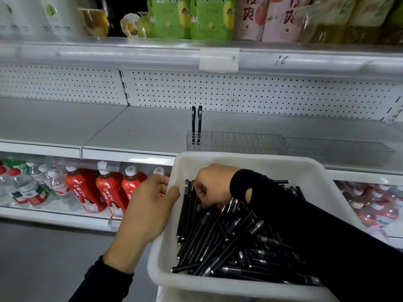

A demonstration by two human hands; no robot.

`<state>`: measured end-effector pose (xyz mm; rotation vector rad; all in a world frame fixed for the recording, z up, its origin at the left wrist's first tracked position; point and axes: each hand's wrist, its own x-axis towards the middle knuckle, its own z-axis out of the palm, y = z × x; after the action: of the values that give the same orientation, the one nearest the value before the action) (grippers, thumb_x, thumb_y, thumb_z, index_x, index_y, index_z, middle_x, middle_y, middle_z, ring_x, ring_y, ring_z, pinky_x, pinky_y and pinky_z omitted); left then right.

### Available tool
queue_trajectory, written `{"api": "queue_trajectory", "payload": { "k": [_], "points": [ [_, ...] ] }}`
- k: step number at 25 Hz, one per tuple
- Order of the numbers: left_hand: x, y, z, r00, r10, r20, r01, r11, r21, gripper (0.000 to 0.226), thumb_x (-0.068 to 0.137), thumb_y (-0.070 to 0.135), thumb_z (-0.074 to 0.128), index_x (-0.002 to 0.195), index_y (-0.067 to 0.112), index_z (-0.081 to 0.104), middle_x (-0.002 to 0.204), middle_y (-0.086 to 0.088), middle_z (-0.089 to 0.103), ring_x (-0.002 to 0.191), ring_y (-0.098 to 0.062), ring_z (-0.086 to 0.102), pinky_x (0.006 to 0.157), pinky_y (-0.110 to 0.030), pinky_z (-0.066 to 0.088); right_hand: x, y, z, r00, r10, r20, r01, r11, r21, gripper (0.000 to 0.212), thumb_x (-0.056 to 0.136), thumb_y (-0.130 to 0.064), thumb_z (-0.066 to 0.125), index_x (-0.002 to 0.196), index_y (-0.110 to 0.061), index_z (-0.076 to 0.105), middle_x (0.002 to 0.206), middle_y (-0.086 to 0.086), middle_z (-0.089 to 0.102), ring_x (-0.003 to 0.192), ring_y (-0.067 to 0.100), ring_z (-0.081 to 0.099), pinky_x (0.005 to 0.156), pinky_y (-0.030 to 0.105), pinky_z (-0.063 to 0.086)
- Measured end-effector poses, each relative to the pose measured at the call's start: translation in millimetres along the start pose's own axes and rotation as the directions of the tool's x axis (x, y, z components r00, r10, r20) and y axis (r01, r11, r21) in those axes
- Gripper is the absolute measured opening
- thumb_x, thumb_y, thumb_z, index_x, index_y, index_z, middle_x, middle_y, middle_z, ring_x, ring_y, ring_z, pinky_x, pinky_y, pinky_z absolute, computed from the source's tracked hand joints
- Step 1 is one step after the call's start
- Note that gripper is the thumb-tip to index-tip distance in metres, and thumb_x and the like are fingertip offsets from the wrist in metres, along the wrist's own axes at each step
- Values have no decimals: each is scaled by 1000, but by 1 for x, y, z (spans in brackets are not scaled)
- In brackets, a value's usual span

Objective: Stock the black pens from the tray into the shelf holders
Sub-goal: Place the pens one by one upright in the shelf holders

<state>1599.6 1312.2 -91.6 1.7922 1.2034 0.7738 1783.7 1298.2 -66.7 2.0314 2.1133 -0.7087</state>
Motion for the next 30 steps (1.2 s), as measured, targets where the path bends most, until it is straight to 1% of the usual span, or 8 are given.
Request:
{"api": "queue_trajectory", "payload": {
  "k": [4,8,10,16,18,21,25,30],
  "points": [
    [-1,-1,-1,1000,-13,9,13,1000,-21,6,93,24,62,91,20,64,78,-1,73,71,-15,69,69,-40,56,-15,9,-24,995,100,7,-96,936,338,11,89,-11,71,95,-8,62,66,6,69,52,14,63,48,20,49],
    [1,-2,0,1000,-4,4,4,1000,1,6,93,23,62,88,21,64,76,-1,72,69,-14,68,67,-38,55,-28,31,-67,970,164,-180,21,681,732,20,90,-2,69,92,-9,51,77,12,70,63,21,70,51,23,53],
    [1,-3,1,1000,-6,3,6,1000,-5,7,93,23,62,87,22,64,75,0,72,66,-11,67,64,-35,53,-27,46,-84,939,224,-261,84,587,805,21,90,-3,70,90,-9,50,70,7,70,70,23,73,55,23,56],
    [1,-3,1,1000,1,10,-1,1000,-12,7,93,21,62,86,21,64,72,0,71,66,-13,67,62,-32,50,17,82,-94,783,505,-364,196,357,914,30,89,5,68,84,-12,43,92,20,70,76,27,74,71,32,63],
    [1,-3,1,1000,-3,11,3,1000,-19,6,93,21,62,88,20,64,73,0,71,65,-12,66,62,-31,49,38,91,-93,697,606,-383,183,365,913,32,86,4,71,83,-13,44,95,20,70,79,31,75,78,41,63],
    [2,-4,1,1000,-2,11,2,1000,-9,4,93,23,62,90,21,63,76,0,72,68,-13,68,66,-35,53,63,99,-88,579,664,-473,123,502,856,34,81,-5,77,87,-17,45,95,10,66,79,29,75,76,43,63],
    [2,-3,1,1000,-10,12,10,1000,-11,4,93,24,62,91,21,64,78,0,71,72,-15,69,72,-42,57,85,103,-86,518,637,-571,119,607,785,41,75,-14,80,96,-18,45,99,8,69,92,30,71,81,48,60],
    [2,-3,2,1000,-16,13,16,1000,-22,4,93,24,62,91,21,64,81,0,72,74,-15,69,73,-43,58,99,94,-92,440,604,-665,240,634,735,38,82,-10,76,102,-15,44,95,4,69,92,28,70,83,48,59]
  ]
}}
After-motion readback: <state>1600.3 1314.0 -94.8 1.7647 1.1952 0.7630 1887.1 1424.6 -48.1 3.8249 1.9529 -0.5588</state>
